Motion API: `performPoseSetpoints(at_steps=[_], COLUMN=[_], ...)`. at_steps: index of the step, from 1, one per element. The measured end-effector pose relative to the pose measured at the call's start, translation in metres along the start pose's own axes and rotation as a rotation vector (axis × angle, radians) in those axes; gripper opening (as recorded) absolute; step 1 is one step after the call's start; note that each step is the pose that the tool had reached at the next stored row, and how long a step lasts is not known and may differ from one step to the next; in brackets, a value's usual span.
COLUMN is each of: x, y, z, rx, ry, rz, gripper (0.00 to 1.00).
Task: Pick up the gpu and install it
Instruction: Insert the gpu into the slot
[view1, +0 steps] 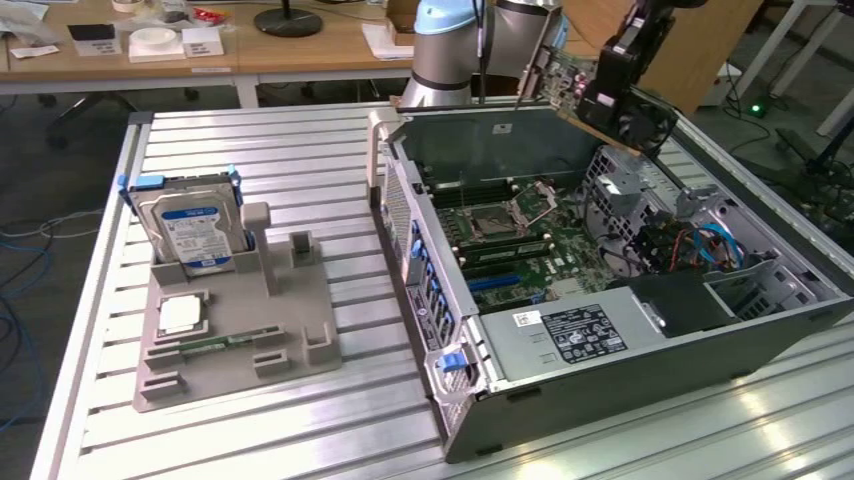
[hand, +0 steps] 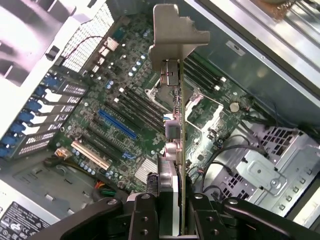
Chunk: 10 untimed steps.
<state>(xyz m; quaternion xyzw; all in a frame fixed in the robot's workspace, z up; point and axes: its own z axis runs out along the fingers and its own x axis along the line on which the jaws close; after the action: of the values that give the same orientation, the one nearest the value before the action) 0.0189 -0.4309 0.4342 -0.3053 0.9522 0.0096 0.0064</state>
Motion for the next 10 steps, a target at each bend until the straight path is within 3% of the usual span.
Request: performPoseSetpoints(at_steps=[10], x=[0.0], y=[0.0], z=[0.0], rx=[-0.0023], ry=[0.0019], rz=[-0.131], gripper=[0.28])
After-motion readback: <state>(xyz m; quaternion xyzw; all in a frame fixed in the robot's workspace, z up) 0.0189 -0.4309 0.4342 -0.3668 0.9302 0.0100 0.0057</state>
